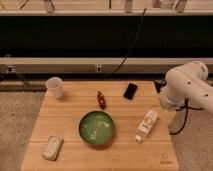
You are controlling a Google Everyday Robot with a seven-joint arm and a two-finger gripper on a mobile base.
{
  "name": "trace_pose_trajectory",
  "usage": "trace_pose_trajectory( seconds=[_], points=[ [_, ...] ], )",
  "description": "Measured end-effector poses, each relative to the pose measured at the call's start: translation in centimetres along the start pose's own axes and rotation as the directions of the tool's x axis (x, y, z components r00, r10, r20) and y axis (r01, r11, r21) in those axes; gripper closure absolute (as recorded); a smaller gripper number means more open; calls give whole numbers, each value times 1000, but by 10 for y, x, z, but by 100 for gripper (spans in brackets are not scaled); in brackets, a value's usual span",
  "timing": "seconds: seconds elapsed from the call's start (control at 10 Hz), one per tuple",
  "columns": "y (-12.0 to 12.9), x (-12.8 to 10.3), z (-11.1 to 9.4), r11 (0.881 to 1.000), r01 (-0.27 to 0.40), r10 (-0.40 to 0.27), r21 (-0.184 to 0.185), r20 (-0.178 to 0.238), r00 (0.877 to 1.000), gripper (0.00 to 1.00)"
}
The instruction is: Push the ceramic bowl across the table
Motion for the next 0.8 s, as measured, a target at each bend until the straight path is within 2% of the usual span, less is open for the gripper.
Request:
trace_pose_trajectory(
  seconds=[0.8],
  points=[
    [3,-3,3,1000,9,-9,-2,-1,1000,20]
  ],
)
